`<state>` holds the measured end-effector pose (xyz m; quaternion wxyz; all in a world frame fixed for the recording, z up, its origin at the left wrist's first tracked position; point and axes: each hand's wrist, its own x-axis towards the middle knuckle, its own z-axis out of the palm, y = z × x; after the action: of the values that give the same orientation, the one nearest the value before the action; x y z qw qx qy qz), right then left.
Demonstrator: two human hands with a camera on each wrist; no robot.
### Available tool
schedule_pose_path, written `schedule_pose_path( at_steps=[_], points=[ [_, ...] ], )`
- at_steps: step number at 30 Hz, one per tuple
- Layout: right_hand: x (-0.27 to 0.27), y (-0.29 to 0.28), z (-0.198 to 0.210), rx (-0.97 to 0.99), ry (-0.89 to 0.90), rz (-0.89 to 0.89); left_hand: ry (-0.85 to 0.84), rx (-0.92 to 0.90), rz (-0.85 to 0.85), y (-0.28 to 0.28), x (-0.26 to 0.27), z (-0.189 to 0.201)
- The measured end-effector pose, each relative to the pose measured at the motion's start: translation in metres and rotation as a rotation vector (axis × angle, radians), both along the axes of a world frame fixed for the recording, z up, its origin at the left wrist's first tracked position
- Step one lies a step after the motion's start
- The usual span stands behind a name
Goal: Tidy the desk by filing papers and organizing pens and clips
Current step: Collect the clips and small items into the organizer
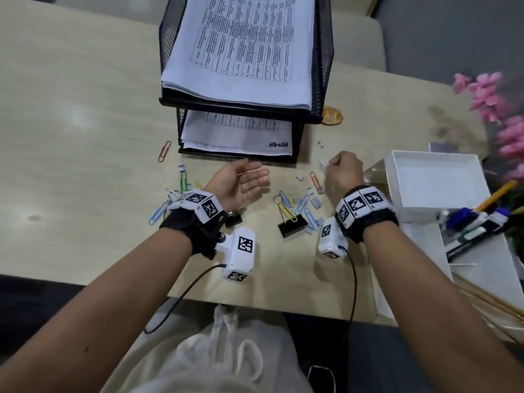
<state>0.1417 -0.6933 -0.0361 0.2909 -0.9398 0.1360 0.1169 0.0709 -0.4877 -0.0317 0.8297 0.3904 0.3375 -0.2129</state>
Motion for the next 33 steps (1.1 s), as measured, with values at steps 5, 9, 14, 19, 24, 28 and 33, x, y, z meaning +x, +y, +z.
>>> schedule_pose_path(
  at_steps=[5,9,14,19,24,28,33],
  points=[
    [-0.022,0.010,-0.010,-0.004,0.071,0.041,0.021,0.010,-0.070,-0.012,-0.005,-0.004],
    [-0.032,0.010,-0.001,-0.053,0.014,0.070,0.023,0.027,-0.104,-0.019,-0.010,-0.008],
    [-0.059,0.021,0.043,0.323,-0.035,0.069,0.020,-0.002,-0.117,-0.034,-0.016,-0.010],
    [-0.078,0.037,0.055,0.393,0.010,0.154,0.048,-0.128,-0.044,-0.048,-0.022,-0.009],
    [-0.093,0.029,0.020,0.101,0.086,0.098,0.090,-0.088,-0.060,-0.031,-0.025,-0.013],
    [-0.115,0.043,0.004,0.006,0.138,0.113,0.104,-0.064,-0.058,-0.015,-0.031,-0.015],
    [-0.121,0.062,-0.005,-0.047,0.119,0.092,0.109,-0.041,-0.075,-0.002,-0.034,-0.016]
  ],
)
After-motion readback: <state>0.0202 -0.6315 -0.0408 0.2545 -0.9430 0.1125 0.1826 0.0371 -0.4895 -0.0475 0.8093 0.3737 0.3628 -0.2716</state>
